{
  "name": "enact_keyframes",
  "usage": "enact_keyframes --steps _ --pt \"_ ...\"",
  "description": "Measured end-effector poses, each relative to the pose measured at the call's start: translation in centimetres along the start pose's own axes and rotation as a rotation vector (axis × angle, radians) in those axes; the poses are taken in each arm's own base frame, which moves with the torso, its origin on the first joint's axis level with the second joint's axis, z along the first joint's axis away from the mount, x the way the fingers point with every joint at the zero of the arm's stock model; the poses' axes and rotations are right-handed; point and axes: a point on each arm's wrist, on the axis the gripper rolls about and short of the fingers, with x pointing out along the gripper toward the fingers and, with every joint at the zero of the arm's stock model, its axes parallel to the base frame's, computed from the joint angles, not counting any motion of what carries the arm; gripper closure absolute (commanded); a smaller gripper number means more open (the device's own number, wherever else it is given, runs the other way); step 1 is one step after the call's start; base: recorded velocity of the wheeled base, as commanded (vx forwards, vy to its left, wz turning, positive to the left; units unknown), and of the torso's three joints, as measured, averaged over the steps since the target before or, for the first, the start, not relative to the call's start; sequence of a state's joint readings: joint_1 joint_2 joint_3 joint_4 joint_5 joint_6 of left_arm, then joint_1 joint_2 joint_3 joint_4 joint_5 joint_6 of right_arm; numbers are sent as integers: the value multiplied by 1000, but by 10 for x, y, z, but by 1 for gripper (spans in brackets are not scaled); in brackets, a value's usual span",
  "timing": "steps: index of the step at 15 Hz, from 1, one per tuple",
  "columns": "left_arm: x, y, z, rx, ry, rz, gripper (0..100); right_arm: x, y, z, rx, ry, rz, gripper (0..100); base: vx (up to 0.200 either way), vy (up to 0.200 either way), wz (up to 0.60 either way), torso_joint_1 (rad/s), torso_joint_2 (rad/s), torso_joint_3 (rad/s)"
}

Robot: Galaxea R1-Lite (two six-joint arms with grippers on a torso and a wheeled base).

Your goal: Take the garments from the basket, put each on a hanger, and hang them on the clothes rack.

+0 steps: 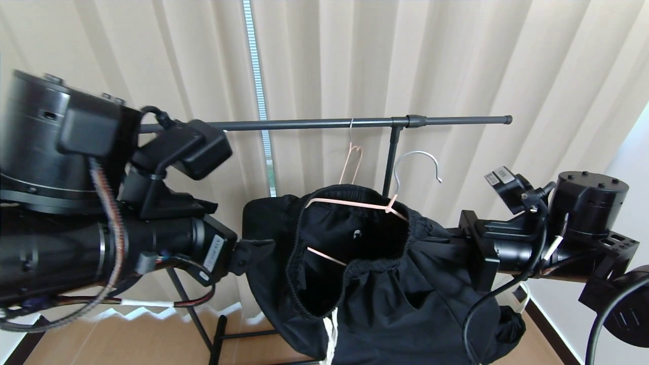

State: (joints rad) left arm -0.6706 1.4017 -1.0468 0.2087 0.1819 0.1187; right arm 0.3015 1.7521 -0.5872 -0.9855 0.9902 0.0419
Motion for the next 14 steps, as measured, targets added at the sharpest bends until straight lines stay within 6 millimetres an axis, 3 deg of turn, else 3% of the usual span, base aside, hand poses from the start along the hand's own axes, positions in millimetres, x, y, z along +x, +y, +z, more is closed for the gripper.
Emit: enact_keyframes --steps 3,7,10,14 --pt "-25 23 0 82 -95 -98 0 -5 -22 0 1 -6 45 100 0 0 0 0 0 0" --pt "-32 39 -4 327 -207 -276 0 -3 -28 -6 5 4 123 100 0 0 0 0 0 0" --pt "-18 43 -9 467 -208 -317 0 -5 -26 -9 14 10 139 100 0 0 0 0 0 0" --pt "26 34 -15 626 -162 -400 0 -9 -17 -4 -4 3 145 100 0 0 0 0 0 0"
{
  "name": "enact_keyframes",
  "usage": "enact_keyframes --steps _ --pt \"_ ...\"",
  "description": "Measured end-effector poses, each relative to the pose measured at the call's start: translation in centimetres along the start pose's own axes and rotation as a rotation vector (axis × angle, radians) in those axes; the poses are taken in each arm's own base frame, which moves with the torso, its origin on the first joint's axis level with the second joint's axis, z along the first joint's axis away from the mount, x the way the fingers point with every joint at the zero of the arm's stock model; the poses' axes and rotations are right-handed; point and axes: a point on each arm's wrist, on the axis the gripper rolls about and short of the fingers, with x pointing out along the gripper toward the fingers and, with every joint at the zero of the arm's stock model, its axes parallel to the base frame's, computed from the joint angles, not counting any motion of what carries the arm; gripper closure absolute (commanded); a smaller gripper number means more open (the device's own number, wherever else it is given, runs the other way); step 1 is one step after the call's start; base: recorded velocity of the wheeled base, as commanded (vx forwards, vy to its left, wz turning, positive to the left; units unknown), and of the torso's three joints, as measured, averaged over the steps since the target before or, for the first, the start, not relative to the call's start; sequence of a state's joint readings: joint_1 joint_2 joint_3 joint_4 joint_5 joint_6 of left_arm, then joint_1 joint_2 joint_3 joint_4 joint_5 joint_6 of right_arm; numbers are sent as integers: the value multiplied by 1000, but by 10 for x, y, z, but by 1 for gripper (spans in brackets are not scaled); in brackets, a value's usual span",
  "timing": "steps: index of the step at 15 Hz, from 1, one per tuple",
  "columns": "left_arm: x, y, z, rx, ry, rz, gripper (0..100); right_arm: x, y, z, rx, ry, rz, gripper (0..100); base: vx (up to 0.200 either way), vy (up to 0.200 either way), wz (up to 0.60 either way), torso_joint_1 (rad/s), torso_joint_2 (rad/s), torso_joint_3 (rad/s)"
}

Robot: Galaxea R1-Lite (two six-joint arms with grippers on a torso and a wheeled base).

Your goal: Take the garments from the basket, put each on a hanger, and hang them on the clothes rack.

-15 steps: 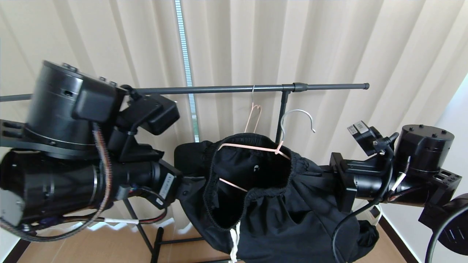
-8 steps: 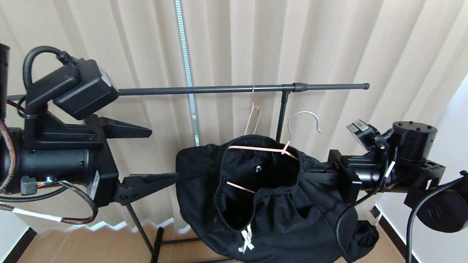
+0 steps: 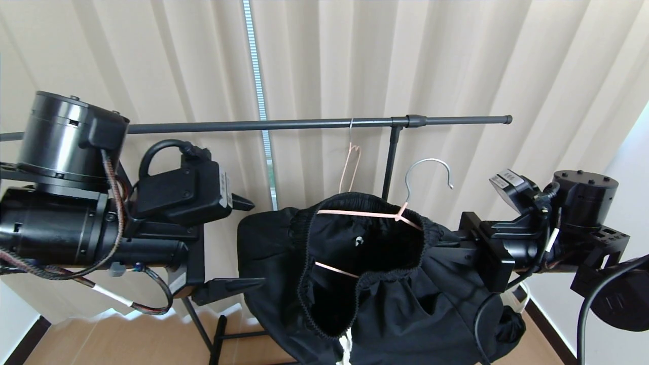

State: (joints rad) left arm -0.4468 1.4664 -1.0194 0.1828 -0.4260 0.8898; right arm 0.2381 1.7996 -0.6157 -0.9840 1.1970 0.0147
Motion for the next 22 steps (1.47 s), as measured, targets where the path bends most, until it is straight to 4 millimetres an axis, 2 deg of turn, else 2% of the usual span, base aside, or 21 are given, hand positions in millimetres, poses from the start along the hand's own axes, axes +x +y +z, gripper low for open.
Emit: enact_keyframes --steps 3,6,13,20,21,22 --pt "25 4 1 15 -27 -2 0 2 10 3 -16 -2 19 100 0 0 0 0 0 0" --pt "40 9 6 -29 -44 20 0 8 18 2 -18 7 50 100 0 0 0 0 0 0" --pt "55 8 16 -55 -66 24 0 17 38 0 -47 18 109 100 0 0 0 0 0 0" --pt "65 -6 27 -90 -84 -40 0 17 41 3 -70 11 117 100 0 0 0 0 0 0" --pt "66 -7 26 -91 -80 -46 100 17 42 4 -81 6 117 100 0 0 0 0 0 0" --pt "67 -9 25 -93 -75 -52 100 17 42 5 -95 -1 117 100 0 0 0 0 0 0"
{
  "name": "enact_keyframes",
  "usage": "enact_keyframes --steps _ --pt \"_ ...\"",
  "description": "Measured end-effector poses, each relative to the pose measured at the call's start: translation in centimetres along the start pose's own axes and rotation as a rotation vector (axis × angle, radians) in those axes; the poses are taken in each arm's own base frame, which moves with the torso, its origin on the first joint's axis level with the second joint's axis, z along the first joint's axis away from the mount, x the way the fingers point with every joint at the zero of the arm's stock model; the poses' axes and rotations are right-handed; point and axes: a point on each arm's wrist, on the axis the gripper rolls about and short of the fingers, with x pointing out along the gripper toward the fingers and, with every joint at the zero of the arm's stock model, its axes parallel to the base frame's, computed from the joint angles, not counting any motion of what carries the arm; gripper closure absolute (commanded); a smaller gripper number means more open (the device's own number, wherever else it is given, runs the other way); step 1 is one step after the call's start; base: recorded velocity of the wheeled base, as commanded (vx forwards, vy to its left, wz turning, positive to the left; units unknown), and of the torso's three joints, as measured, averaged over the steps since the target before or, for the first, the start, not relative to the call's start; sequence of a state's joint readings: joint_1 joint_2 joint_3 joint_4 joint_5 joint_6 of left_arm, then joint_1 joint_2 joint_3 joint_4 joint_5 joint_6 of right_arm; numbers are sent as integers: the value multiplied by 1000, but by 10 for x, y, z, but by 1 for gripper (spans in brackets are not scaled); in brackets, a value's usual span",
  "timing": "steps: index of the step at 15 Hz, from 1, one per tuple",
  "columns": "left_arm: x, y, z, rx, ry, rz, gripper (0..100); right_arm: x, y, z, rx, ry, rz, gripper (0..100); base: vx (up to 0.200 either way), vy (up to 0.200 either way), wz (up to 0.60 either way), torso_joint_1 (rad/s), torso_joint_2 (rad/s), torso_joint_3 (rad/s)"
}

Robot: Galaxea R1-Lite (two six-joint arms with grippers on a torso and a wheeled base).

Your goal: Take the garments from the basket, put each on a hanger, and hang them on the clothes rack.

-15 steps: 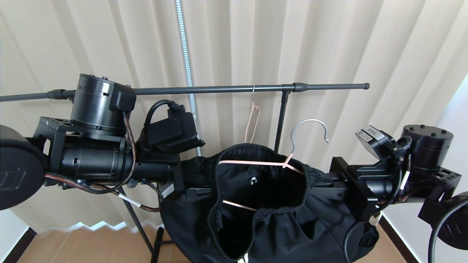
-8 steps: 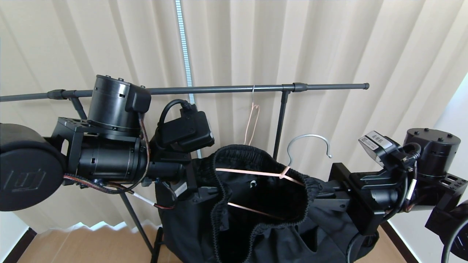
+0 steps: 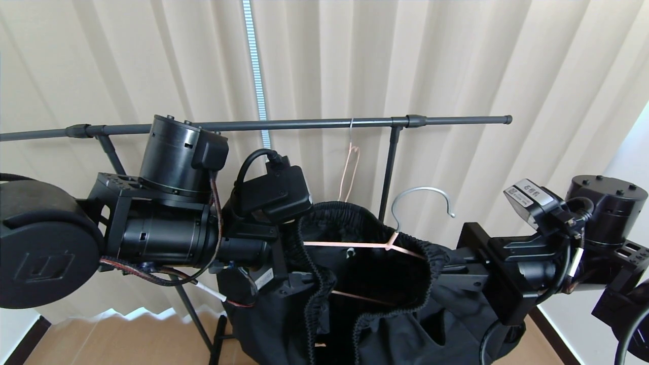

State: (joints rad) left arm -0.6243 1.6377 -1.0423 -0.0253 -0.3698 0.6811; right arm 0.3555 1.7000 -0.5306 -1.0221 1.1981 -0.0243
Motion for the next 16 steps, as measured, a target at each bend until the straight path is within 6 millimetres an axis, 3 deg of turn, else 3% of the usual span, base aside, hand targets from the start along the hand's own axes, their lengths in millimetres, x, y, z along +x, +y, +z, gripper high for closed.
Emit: enact_keyframes --steps 9,10,16 --pt "-3 -6 -4 -3 11 -9 100 3 -9 0 -7 -3 -61 100 0 0 0 0 0 0" --pt "-4 -6 -4 -3 10 -7 100 3 -10 -1 -8 -2 -87 0 0 0 0 0 0 0" --pt "-16 -10 -4 -2 -1 5 100 -5 -16 -6 -40 5 -135 0 0 0 0 0 0 0"
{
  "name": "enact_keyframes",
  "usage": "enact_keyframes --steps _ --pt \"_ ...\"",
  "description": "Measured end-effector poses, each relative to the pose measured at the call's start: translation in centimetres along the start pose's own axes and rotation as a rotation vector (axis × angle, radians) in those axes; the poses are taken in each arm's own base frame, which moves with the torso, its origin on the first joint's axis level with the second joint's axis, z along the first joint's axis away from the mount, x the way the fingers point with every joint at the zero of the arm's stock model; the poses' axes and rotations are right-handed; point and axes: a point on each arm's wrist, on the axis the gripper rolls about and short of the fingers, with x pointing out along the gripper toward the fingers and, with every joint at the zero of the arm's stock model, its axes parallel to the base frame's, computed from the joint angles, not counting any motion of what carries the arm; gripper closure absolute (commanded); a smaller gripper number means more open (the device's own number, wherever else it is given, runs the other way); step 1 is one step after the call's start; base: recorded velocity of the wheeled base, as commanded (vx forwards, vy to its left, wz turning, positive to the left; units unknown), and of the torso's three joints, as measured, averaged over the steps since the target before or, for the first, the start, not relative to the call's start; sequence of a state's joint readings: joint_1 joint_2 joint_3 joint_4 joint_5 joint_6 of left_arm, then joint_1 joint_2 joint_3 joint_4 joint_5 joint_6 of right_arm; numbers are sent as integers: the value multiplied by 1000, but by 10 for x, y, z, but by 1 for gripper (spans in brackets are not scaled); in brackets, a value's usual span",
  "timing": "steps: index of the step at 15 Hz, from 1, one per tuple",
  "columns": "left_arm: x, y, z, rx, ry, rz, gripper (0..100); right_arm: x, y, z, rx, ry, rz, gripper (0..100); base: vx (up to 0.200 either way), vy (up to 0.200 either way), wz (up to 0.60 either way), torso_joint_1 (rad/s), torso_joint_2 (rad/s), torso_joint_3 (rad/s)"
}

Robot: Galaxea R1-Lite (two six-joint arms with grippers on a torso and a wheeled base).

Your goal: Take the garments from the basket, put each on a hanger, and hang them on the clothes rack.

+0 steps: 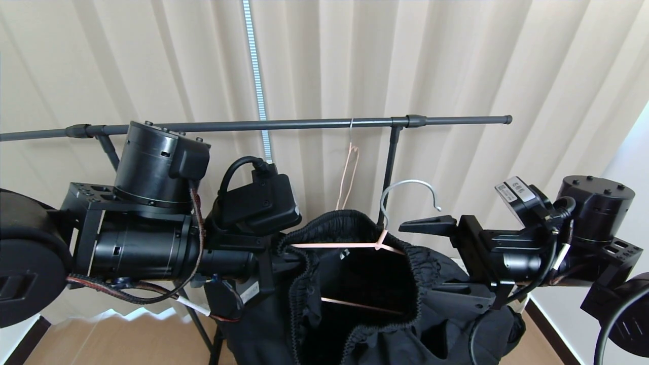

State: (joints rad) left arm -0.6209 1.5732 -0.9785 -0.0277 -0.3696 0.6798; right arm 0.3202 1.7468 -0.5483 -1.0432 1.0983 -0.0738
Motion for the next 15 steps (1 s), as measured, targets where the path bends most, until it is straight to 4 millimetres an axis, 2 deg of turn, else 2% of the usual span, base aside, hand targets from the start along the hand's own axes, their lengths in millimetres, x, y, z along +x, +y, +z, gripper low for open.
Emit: enact_keyframes --steps 6,15 --pt "-18 2 -8 -66 26 73 100 -18 -9 6 -33 -18 -66 0 0 0 0 0 0 0" --pt "-53 6 -11 -127 3 179 100 -19 -7 1 -45 -12 -69 0 0 0 0 0 0 0"
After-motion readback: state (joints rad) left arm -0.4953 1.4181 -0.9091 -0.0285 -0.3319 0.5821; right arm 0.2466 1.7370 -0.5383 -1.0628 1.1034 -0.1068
